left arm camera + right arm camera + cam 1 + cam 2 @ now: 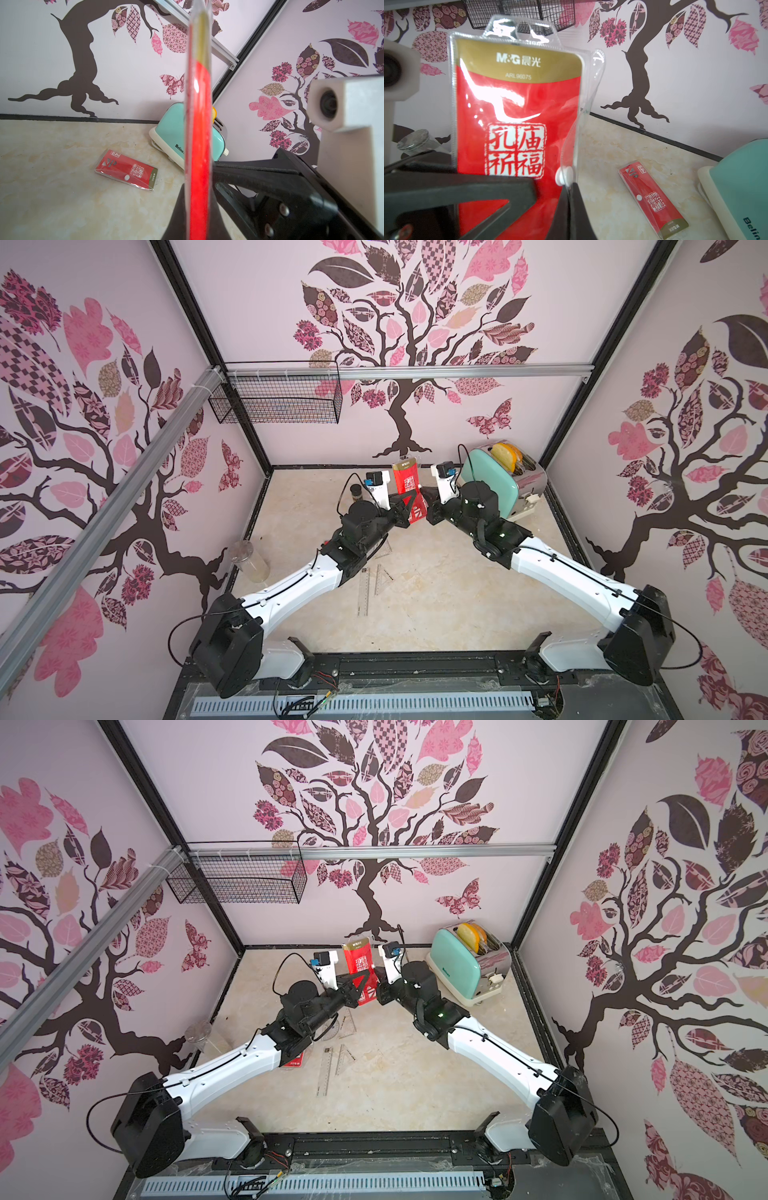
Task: Open the ruler set and take out the ruler
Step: Open the ruler set bag.
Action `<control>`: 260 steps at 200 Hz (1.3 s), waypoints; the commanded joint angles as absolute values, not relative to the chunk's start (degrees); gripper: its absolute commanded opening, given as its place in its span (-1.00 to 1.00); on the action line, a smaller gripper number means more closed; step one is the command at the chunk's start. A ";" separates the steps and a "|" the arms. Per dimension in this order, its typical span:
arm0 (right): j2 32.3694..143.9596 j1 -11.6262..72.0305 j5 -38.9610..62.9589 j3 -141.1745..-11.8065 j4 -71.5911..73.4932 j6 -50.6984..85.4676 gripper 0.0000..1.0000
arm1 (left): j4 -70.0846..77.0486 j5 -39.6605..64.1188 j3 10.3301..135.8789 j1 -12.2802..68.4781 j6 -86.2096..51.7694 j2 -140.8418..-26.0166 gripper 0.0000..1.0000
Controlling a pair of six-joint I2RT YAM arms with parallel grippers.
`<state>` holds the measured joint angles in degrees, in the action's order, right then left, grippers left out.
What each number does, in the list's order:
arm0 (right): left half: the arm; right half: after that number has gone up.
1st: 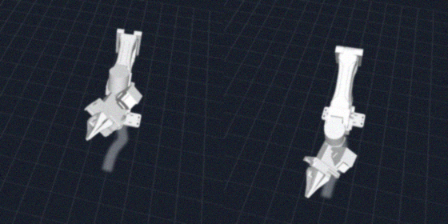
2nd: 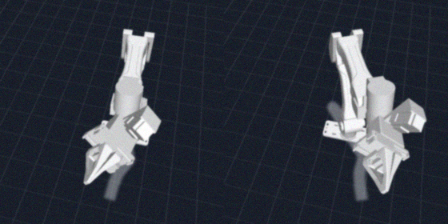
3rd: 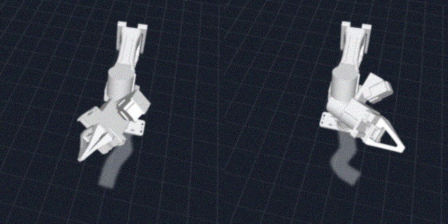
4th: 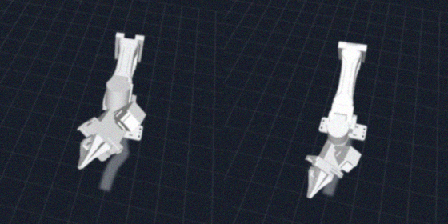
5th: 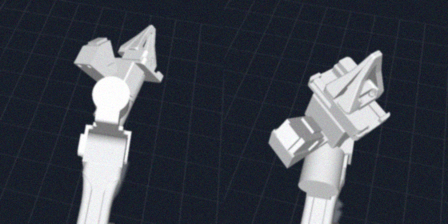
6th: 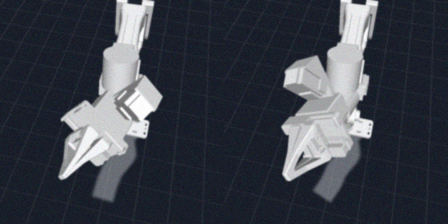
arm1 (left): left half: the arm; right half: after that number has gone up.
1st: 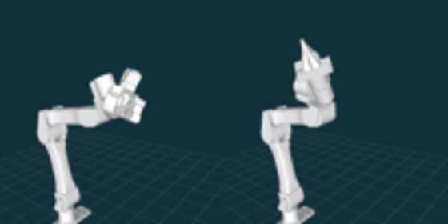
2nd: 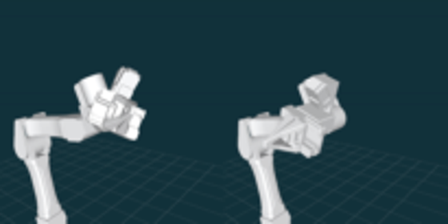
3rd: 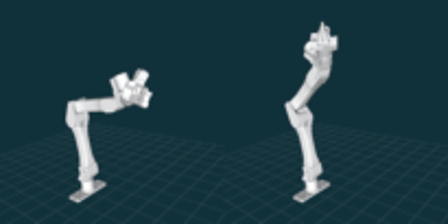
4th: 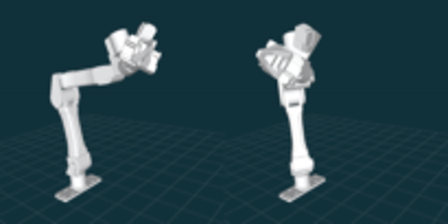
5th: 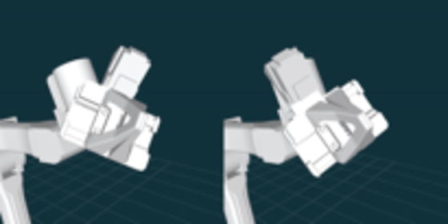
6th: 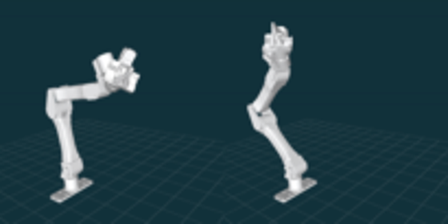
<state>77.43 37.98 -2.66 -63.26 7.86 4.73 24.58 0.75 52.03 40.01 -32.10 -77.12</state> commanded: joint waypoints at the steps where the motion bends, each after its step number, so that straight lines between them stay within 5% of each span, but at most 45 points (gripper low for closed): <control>1: 75.53 32.90 -10.70 -63.83 13.42 10.08 -1.00 | 22.24 2.93 50.27 40.63 -31.13 -75.54 -1.00; 137: 73.47 31.37 -16.70 -62.67 14.72 16.11 -1.00 | 25.39 4.55 46.86 40.61 -30.83 -73.42 -1.00; 184: 73.89 31.32 -3.43 -63.20 14.77 10.19 -1.00 | 25.38 3.37 47.62 40.56 -29.95 -73.66 -1.00; 230: 75.96 31.32 12.06 -66.79 3.36 -0.21 -0.12 | 25.72 2.83 48.58 40.52 -28.71 -73.17 -1.00; 260: 76.03 31.29 15.93 -66.93 0.66 -1.34 0.22 | 25.35 2.93 48.95 40.52 -28.39 -73.04 -1.00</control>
